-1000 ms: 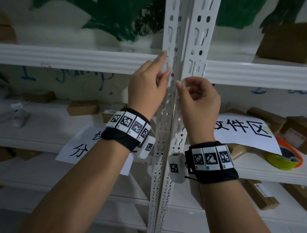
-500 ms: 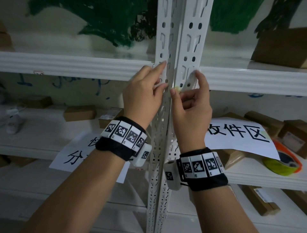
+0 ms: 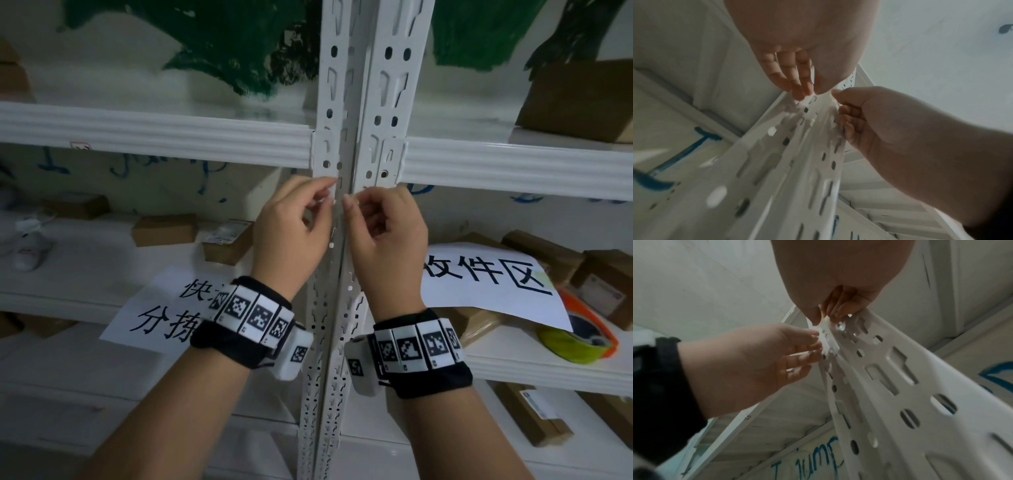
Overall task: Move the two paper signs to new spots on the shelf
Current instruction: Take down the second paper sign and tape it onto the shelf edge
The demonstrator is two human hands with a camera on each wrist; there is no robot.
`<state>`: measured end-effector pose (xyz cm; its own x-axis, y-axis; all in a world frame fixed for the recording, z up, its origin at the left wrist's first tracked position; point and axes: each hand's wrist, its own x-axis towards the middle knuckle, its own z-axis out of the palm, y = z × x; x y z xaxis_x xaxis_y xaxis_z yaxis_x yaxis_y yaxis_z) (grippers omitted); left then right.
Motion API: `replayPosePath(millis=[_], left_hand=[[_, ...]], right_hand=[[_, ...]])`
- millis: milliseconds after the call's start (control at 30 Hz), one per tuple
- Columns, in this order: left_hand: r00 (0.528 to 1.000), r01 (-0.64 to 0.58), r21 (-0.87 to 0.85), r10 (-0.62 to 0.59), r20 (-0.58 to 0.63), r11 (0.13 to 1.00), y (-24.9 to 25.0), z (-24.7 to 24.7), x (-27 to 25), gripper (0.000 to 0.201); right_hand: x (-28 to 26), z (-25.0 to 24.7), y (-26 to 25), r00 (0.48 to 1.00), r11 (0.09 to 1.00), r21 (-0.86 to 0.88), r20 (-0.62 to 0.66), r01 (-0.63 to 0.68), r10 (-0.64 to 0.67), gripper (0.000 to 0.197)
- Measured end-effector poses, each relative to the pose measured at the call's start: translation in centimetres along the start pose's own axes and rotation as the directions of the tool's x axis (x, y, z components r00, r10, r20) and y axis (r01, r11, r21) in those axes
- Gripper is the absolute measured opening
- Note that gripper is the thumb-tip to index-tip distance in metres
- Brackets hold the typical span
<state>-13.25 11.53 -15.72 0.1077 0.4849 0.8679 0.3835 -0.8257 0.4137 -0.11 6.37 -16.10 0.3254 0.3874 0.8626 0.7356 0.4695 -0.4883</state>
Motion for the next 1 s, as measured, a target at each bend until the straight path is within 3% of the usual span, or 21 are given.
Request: replayPosePath(millis=[200, 267, 367, 500, 700, 900, 1000], left_hand=[[0.971, 0.236, -0.312, -0.213, 0.105, 0.92, 1.4, 0.5, -2.8, 0.023], [0.957, 0.29, -0.355, -0.265, 0.12, 0.889, 1.6, 0.5, -3.6, 0.02], [0.928, 0.372, -0.39, -0.34, 0.151, 0.842, 1.0, 0.2, -4.9, 0.016], [0.891, 0.448, -0.373, -0.37, 0.263, 0.813, 0.3, -0.2, -6.1, 0.014], [0.864, 0.485, -0.34, -0.381, 0.329, 0.806, 0.8, -0.3, -5.9, 0.016], [0.894, 0.408, -0.328, -0.301, 0.332, 0.852, 1.4, -0.8, -5.0, 0.017], [0.906, 0.406, -0.303, -0.336, 0.258, 0.862, 0.7, -1.8, -4.5, 0.018]], right_hand=[[-1.3, -1.0, 0.6, 0.991, 0.999, 0.043, 0.135, 0.002, -0.008, 0.022], [-1.9, -1.5, 0.9, 0.984, 0.994, 0.098, 0.174, -0.039, 0.022, 0.022], [-2.9, -2.7, 1.5, 0.948, 0.955, 0.217, 0.288, -0.203, 0.136, 0.021], [-3.7, -3.7, 2.8, 0.886, 0.949, 0.197, 0.443, -0.245, 0.136, 0.02], [-3.4, -4.2, 3.1, 0.863, 0.915, 0.248, 0.475, -0.319, 0.172, 0.015], [-2.6, -4.8, 2.6, 0.854, 0.906, 0.287, 0.503, -0.31, 0.133, 0.012], [-2.6, -5.0, 2.6, 0.84, 0.901, 0.3, 0.53, -0.313, 0.115, 0.003]])
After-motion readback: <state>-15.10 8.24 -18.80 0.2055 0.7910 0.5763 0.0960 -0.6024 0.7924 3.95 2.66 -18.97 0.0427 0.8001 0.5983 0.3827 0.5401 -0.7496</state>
